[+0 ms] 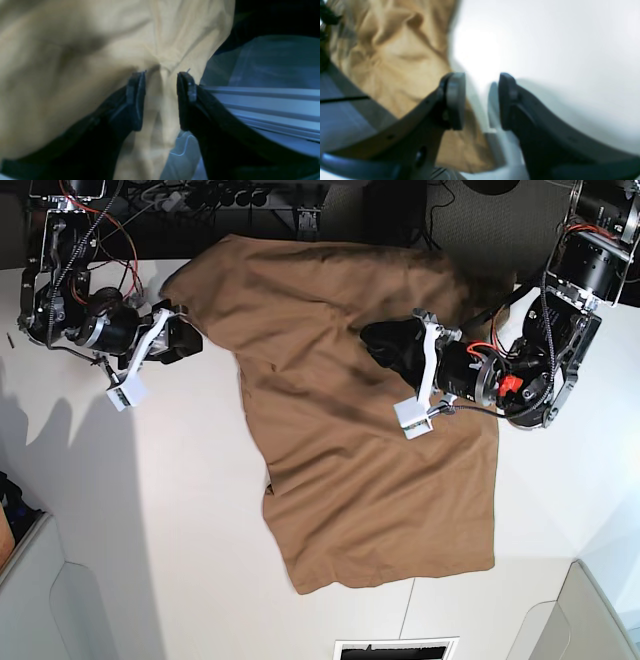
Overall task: Layout the t-shirt on the table in an organized manner, then fold the t-shirt properly
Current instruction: 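Move the right gripper inward and grasp the shirt near the collar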
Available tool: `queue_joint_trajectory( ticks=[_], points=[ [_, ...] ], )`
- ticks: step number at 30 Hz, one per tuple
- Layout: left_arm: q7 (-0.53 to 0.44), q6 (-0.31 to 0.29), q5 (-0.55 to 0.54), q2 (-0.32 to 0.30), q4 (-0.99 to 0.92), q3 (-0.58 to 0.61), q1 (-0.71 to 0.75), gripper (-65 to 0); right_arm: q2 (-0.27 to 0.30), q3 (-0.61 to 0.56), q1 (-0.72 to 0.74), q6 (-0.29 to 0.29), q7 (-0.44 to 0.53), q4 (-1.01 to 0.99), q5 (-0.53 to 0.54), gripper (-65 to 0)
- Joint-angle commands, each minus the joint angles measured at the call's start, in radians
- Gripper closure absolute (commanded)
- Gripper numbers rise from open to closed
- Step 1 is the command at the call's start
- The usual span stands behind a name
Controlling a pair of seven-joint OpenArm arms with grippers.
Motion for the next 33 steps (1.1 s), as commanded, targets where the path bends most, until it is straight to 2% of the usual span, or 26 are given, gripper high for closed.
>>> queue_joint_trajectory(
  ticks=[1, 6, 8, 10, 18, 28, 33],
  points=[
    [-0.029, -0.005, 0.003, -0.003, 0.014, -0.008, -0.005, -23.9, 0.007, -0.017, -0.003, 0.011, 0.012, 0.018, 0.022, -22.3],
    [-0.108, -0.005, 0.133, 0.03, 0.014, -0.008, 0.023, -23.9, 0.007, -0.133, -0.022, 0.0, 0.037, 0.018, -0.016, -21.7],
    [-0.108, -0.005, 0.156, 0.044, 0.014, -0.008, 0.023, -23.9, 0.007, -0.157, -0.022, -0.008, 0.066, 0.018, -0.051, -13.6],
    [-0.108, -0.005, 0.162, 0.053, 0.014, -0.008, 0.023, -23.9, 0.006, -0.161, -0.021, -0.009, 0.082, 0.018, -0.06, -0.6],
    [-0.123, -0.005, 0.18, 0.057, 0.014, -0.008, 0.016, -23.9, 0.007, -0.128, -0.012, -0.012, 0.2, 0.018, -0.182, 0.0],
    [-0.123, -0.005, 0.18, 0.049, 0.014, -0.01, -0.031, -23.9, 0.018, 0.051, 0.097, -0.023, 0.196, 0.018, -0.181, 0.0],
    [-0.124, -0.005, 0.193, 0.048, 0.014, -0.01, -0.036, -23.9, 0.038, 0.059, 0.125, -0.023, 0.156, 0.018, -0.119, 0.0]
  ],
)
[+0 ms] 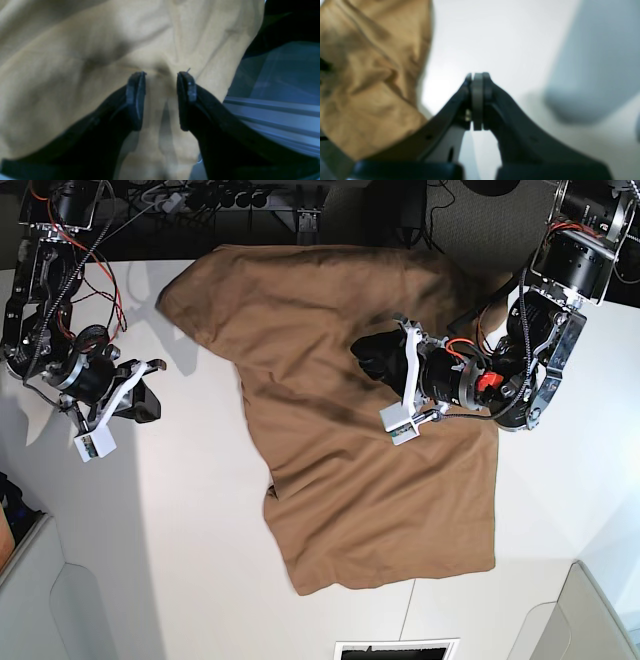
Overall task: Layout the t-shirt on the table in an organized manner, then fold the t-shirt properly
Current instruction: 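Move the right gripper inward and grasp the shirt near the collar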
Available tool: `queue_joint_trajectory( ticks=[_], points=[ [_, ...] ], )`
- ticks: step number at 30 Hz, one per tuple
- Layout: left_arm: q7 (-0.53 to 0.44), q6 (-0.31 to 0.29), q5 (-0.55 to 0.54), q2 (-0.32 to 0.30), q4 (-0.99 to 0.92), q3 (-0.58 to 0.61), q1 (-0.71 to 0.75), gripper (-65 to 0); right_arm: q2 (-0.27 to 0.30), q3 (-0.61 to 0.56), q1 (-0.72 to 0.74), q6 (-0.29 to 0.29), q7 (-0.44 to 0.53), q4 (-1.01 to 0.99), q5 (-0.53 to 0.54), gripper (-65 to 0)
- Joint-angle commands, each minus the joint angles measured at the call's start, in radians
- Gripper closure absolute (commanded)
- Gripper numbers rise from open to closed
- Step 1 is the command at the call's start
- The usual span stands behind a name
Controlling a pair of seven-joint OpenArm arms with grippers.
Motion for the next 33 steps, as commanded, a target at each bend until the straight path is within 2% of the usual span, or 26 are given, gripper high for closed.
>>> queue_joint_trajectory(
  ticks=[1, 6, 9, 10, 12, 20, 22, 25, 26, 30, 33],
  points=[
    [-0.018, -0.005, 0.001, -0.008, 0.013, -0.008, -0.024, -23.9, 0.011, 0.005, 0.009, 0.001, -0.021, 0.014, 0.04, 0.0],
    [-0.067, -0.005, 0.083, -0.008, -0.008, -0.008, -0.023, -23.9, 0.011, 0.005, -0.022, 0.024, -0.157, 0.014, 0.217, 0.0],
    [-0.077, -0.005, 0.086, -0.008, -0.029, -0.008, -0.023, -23.9, 0.011, 0.005, -0.053, 0.024, -0.165, 0.014, 0.237, -25.0],
    [-0.077, -0.005, 0.086, -0.009, -0.034, -0.008, -0.023, -23.9, 0.011, 0.005, -0.063, 0.024, -0.165, 0.014, 0.237, -30.6],
    [-0.08, -0.005, 0.086, -0.008, -0.043, -0.008, -0.024, -23.9, 0.01, 0.003, -0.081, 0.028, -0.165, 0.014, 0.237, -33.1],
    [-0.1, -0.005, 0.082, -0.008, -0.043, -0.008, -0.024, -23.9, 0.011, -0.087, -0.143, 0.03, -0.159, 0.013, 0.195, -32.4],
    [-0.1, -0.005, 0.082, -0.008, -0.043, -0.008, -0.024, -23.9, 0.011, -0.123, -0.153, 0.026, -0.136, 0.013, 0.154, -24.4],
    [-0.1, -0.005, 0.082, -0.008, -0.043, -0.008, -0.023, -23.9, 0.011, -0.154, -0.153, 0.015, -0.094, 0.013, 0.102, -2.7],
    [-0.1, -0.005, 0.082, -0.008, -0.043, -0.008, -0.023, -23.9, 0.011, -0.155, -0.153, 0.016, -0.077, 0.013, 0.102, 0.0],
    [-0.099, -0.005, 0.082, -0.009, -0.043, -0.008, -0.023, -23.9, 0.011, -0.151, -0.138, 0.016, -0.021, 0.013, 0.102, 0.0],
    [-0.099, -0.005, 0.082, -0.009, -0.043, -0.008, -0.023, -23.9, 0.011, -0.138, -0.101, 0.016, -0.011, 0.013, 0.054, 0.0]
  ],
)
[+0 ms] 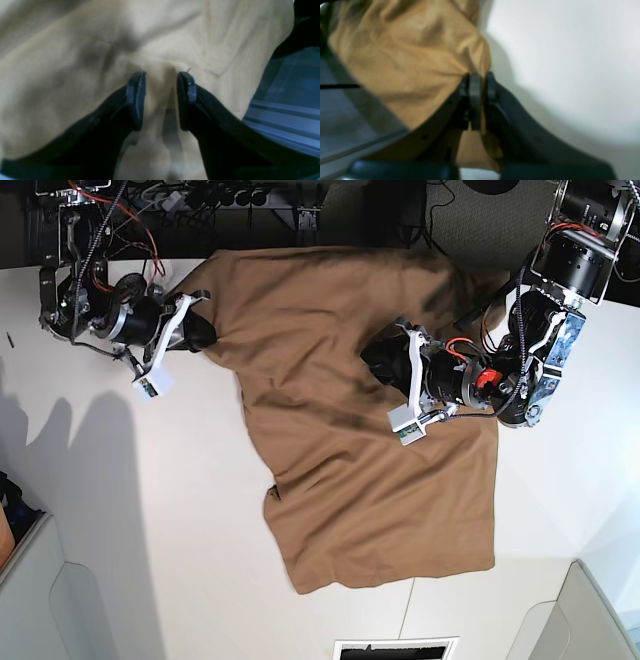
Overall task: Layout the t-shirt on the table in an organized manner, then fold the t-shirt properly
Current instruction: 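Move the right gripper inward and grasp the shirt near the collar, then drag the shirt with the right gripper outward away from the left gripper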
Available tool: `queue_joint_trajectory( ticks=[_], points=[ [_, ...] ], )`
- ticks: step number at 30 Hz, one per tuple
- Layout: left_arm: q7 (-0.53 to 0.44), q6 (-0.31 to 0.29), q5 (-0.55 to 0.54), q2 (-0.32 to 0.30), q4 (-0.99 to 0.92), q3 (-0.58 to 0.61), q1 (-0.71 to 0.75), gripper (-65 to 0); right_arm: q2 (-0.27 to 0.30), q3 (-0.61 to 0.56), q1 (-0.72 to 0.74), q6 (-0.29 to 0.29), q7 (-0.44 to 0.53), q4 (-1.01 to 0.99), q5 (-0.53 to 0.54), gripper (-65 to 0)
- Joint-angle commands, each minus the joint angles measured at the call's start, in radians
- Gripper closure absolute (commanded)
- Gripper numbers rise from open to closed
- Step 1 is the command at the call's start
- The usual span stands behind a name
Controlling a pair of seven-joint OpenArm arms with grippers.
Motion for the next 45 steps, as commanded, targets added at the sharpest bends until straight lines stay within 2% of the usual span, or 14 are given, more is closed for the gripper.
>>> queue_joint_trajectory(
  ticks=[1, 4, 6, 12, 16, 21, 22, 24, 26, 29, 33, 40, 45],
  points=[
    [-0.015, -0.006, -0.019, -0.008, 0.014, -0.008, -0.021, -23.9, 0.012, 0.019, 0.034, 0.001, 0.033, 0.014, -0.02, 0.0],
    [-0.016, -0.006, -0.034, -0.008, 0.014, -0.008, -0.023, -23.9, 0.012, 0.049, 0.084, -0.009, 0.05, 0.014, -0.102, 0.0],
    [-0.016, -0.006, -0.051, -0.008, 0.014, -0.008, -0.026, -23.9, 0.013, 0.063, 0.111, -0.019, 0.048, 0.014, -0.101, 0.0],
    [-0.016, -0.006, -0.063, -0.009, 0.014, -0.008, -0.051, -23.9, 0.008, 0.04, 0.116, -0.008, 0.009, 0.026, 0.045, 0.0],
    [-0.016, -0.006, -0.063, -0.008, 0.014, -0.008, -0.05, -23.9, -0.005, -0.023, 0.08, 0.006, -0.021, 0.079, 0.076, 0.0],
    [-0.026, -0.006, -0.063, -0.008, 0.013, -0.008, -0.049, -23.9, -0.005, -0.173, 0.047, 0.005, -0.025, 0.095, 0.033, 0.0],
    [-0.026, -0.006, -0.063, -0.008, 0.013, -0.008, -0.049, -23.9, -0.005, -0.205, 0.047, 0.005, -0.024, 0.096, 0.008, -3.7],
    [-0.026, -0.006, -0.063, -0.008, 0.013, -0.008, -0.048, -23.9, -0.005, -0.262, 0.047, 0.005, -0.021, 0.096, -0.028, -19.0],
    [-0.026, -0.006, -0.063, -0.008, 0.013, -0.008, -0.048, -23.9, -0.005, -0.311, 0.047, 0.005, -0.016, 0.096, -0.049, -25.4],
    [-0.026, -0.006, -0.063, -0.008, 0.013, -0.008, -0.048, -23.9, -0.006, -0.35, 0.047, -0.008, 0.014, 0.096, -0.072, -25.5],
    [-0.026, -0.006, -0.062, -0.009, 0.013, -0.008, -0.048, -23.9, -0.006, -0.343, 0.047, -0.026, 0.038, 0.096, -0.106, -25.4],
    [-0.027, -0.006, -0.063, -0.008, 0.013, -0.008, -0.048, -23.9, -0.008, -0.34, 0.06, -0.034, 0.048, 0.096, -0.107, -25.4],
    [-0.027, -0.006, -0.063, -0.008, 0.013, -0.008, -0.045, -23.9, -0.092, -0.267, 0.075, -0.043, 0.058, 0.101, -0.116, -25.4]
  ],
)
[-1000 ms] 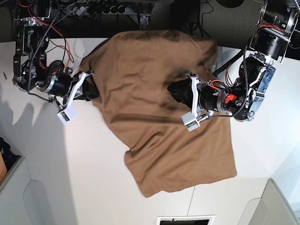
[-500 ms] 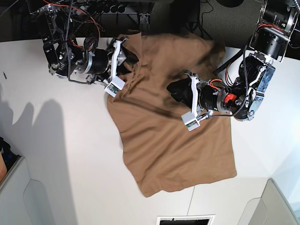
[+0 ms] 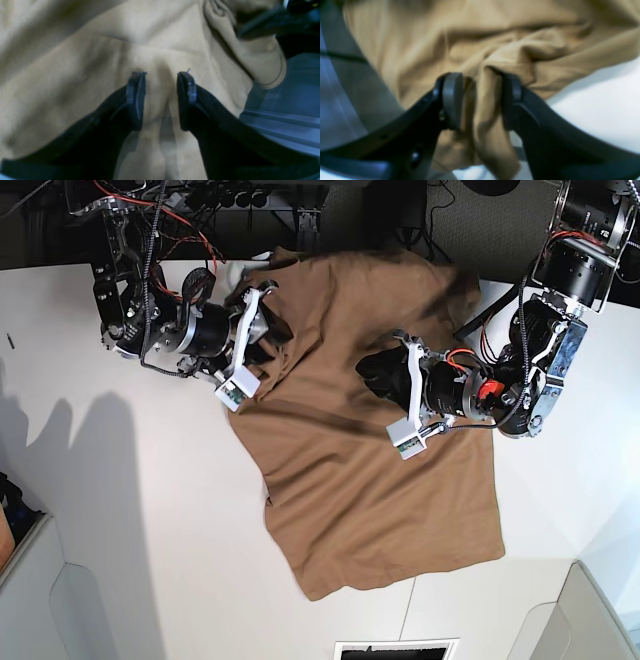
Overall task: Layout the t-shirt on the table in an organized manner, then fold the t-shirt properly
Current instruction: 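Drag the shirt with the right gripper outward away from the left gripper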
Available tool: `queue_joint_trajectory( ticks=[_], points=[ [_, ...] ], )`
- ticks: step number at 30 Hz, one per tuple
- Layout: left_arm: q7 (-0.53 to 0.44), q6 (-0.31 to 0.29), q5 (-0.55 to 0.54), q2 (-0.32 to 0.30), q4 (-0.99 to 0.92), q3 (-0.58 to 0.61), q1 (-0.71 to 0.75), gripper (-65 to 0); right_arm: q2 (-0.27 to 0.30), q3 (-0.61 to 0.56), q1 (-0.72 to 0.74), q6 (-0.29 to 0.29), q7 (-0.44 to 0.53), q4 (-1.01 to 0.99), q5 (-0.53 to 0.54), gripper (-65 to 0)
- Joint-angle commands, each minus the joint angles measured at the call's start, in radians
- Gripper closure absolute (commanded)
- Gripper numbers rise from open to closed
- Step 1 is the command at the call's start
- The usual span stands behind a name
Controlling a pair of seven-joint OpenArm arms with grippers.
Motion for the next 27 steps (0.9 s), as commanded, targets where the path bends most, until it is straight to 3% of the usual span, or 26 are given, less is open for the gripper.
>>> queue_joint_trajectory(
  ticks=[1, 7, 23, 27],
  points=[
    [-0.018, -0.006, -0.02, -0.008, 0.013, -0.008, -0.017, -23.9, -0.019, 0.023, 0.013, 0.004, 0.022, 0.024, 0.018, -25.4],
    [-0.021, -0.006, -0.02, -0.008, 0.013, -0.008, -0.016, -23.9, -0.085, 0.13, 0.013, 0.004, 0.024, 0.04, 0.034, -25.4],
    [-0.021, -0.006, -0.02, -0.008, 0.013, -0.008, -0.016, -23.9, -0.088, 0.418, 0.01, -0.003, 0.031, 0.038, -0.019, -25.4],
    [-0.022, -0.006, -0.02, -0.008, 0.013, -0.008, -0.016, -23.9, -0.089, 0.427, 0.004, -0.002, 0.034, -0.006, -0.015, -25.4]
  ],
)
